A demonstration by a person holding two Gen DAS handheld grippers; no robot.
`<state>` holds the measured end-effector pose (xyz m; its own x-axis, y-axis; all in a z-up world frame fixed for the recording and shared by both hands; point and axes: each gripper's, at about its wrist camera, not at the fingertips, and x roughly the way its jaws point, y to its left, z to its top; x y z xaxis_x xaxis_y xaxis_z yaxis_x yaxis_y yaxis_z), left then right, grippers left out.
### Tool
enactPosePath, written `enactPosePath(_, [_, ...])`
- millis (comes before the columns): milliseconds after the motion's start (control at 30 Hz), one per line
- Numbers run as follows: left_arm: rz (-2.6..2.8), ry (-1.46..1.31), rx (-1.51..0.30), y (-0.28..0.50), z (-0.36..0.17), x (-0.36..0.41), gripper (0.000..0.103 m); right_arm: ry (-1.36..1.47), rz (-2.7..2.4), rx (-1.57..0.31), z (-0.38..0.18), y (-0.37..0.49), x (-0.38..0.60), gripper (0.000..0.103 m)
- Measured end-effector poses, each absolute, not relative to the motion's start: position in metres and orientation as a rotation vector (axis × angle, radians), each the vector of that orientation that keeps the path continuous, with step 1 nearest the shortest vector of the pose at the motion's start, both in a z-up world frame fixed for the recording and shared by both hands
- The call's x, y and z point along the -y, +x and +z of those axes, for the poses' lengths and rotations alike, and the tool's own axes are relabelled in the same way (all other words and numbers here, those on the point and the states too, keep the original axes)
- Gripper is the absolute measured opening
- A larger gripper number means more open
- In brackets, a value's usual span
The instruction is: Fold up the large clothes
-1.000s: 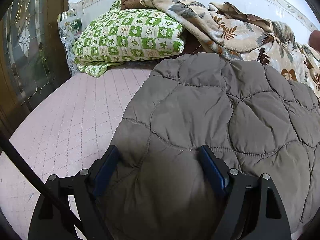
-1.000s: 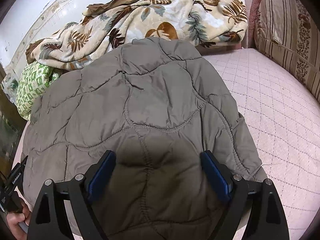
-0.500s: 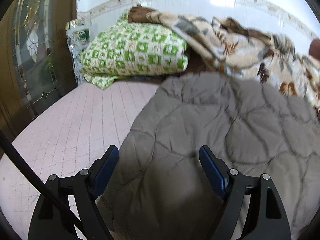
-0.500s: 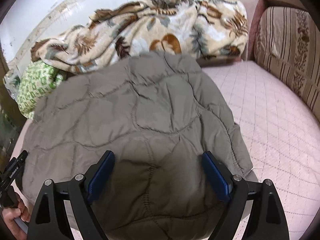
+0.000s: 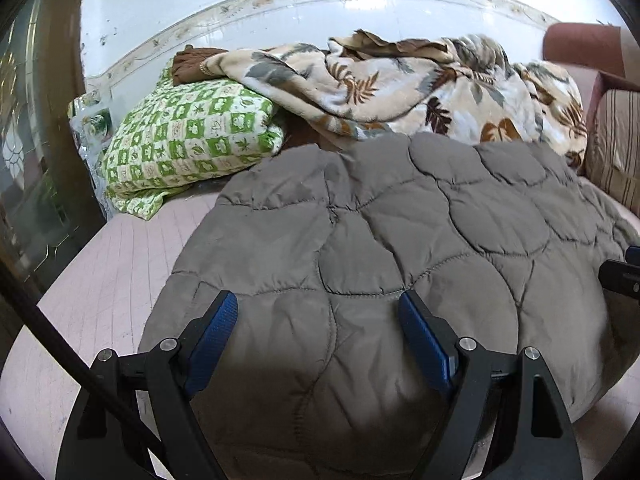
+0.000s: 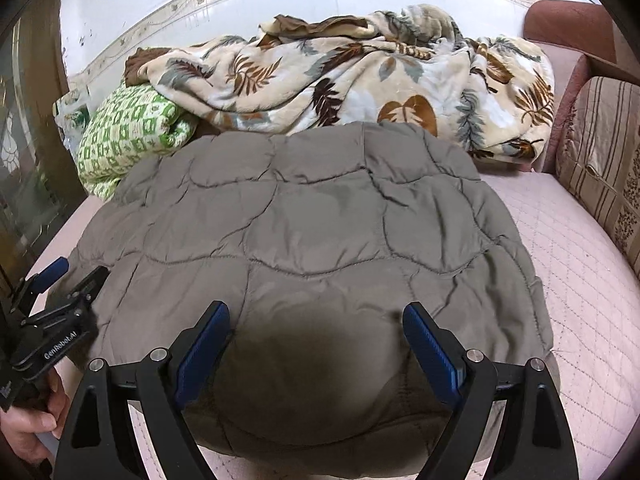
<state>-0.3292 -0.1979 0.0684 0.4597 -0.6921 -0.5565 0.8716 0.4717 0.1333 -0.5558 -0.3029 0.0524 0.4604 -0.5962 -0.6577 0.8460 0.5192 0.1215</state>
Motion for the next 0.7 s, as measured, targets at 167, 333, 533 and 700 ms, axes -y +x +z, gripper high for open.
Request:
enactPosePath(167, [-1.01, 0.429, -0.514, -0.325, 0.062, 0.201, 0.082, 0.515, -0.916, -0.642, 0.04, -0.553, 0.309, 0.091])
enactPosePath(333, [-1.006, 0.446, -0.502, -0.329, 0.059, 0.2, 0.082, 0.543, -0.908, -0.659, 0.035, -0.554, 0.312, 0.092])
enactPosePath(533, [-1.007, 0.444, -0.5, -0.329, 0.06, 0.2, 0.082, 0.536, -0.911, -0.665, 0.035, -0.553, 0.311, 0.092])
enactPosePath(700, [-1.007, 0.438, -0.499, -0.329, 0.061, 0.2, 0.082, 0.535, -0.913, -0.66, 0.037, -0.553, 0.311, 0.092])
